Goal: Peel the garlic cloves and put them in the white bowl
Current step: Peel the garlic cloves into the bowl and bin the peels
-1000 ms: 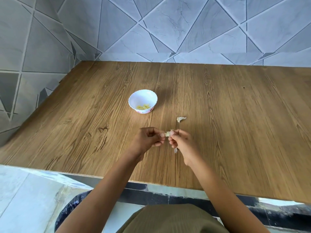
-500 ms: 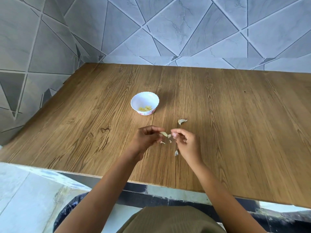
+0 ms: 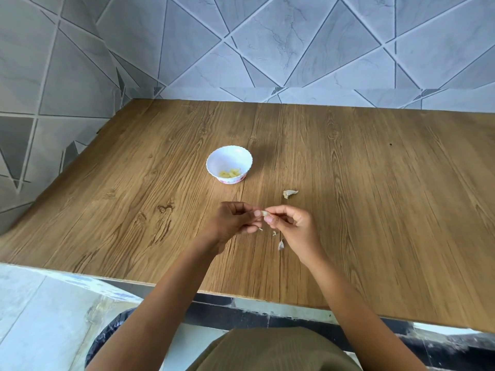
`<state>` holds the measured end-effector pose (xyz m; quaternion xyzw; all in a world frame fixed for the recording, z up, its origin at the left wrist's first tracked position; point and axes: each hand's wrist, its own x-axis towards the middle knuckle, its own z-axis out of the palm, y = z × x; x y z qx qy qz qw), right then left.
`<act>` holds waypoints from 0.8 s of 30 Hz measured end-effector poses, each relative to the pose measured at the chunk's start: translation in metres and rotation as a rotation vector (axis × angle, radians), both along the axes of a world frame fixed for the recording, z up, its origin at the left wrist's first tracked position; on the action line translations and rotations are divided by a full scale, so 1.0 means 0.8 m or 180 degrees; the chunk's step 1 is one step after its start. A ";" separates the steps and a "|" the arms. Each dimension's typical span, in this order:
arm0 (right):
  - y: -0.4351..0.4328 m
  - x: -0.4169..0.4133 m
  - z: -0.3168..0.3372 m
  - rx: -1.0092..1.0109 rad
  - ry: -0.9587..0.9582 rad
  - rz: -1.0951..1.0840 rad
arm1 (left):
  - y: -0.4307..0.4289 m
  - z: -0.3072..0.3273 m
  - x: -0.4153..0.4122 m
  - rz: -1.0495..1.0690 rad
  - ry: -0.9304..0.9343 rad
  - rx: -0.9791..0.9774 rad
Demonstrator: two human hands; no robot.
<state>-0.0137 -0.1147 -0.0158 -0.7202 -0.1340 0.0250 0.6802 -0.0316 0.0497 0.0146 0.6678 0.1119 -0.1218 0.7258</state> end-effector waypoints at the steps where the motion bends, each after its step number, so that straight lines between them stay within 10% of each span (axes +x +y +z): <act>1: 0.000 -0.001 0.000 -0.0277 -0.0429 -0.0112 | 0.000 0.001 0.001 -0.0024 0.0043 0.0010; 7: 0.001 -0.004 -0.003 -0.1887 -0.2818 -0.0723 | -0.005 0.003 0.003 0.0128 0.0353 -0.0361; 24: -0.001 -0.002 -0.002 -0.1346 -0.1864 -0.0609 | 0.001 0.009 0.011 -0.0206 0.0145 -0.0018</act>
